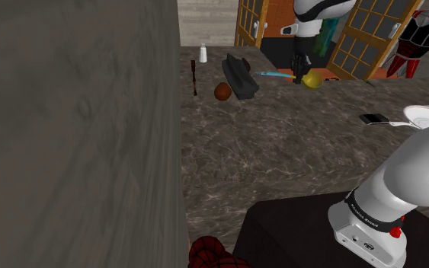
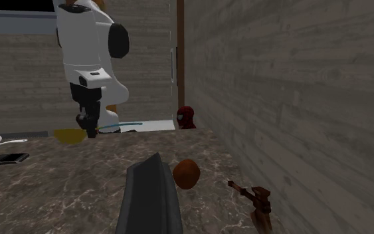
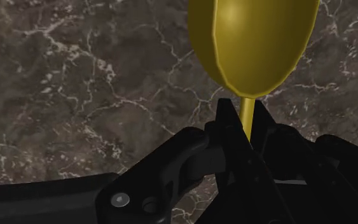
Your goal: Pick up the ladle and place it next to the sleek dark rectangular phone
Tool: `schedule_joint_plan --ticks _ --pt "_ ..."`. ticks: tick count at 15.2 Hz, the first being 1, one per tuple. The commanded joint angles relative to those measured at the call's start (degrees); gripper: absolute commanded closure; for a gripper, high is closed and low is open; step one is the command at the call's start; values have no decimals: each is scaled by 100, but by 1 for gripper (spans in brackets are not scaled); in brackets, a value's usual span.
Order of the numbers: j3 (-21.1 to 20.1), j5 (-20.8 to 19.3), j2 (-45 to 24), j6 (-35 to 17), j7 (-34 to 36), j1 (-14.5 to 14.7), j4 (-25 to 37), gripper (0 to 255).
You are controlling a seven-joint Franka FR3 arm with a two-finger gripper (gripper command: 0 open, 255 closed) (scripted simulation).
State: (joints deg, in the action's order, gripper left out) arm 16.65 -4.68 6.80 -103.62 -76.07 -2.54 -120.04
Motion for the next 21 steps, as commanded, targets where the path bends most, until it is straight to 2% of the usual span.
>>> schedule_joint_plan --ticks 1,11,19,21 --pt "155 -74 22 -23 -265 -132 -25 255" --pt "952 -275 -278 -98 -1662 -787 308 255" --pt "1576 -74 -1034 -129 -2974 -1380 1081 255" --pt "1574 -57 -1076 -278 -2975 -1389 968 255"
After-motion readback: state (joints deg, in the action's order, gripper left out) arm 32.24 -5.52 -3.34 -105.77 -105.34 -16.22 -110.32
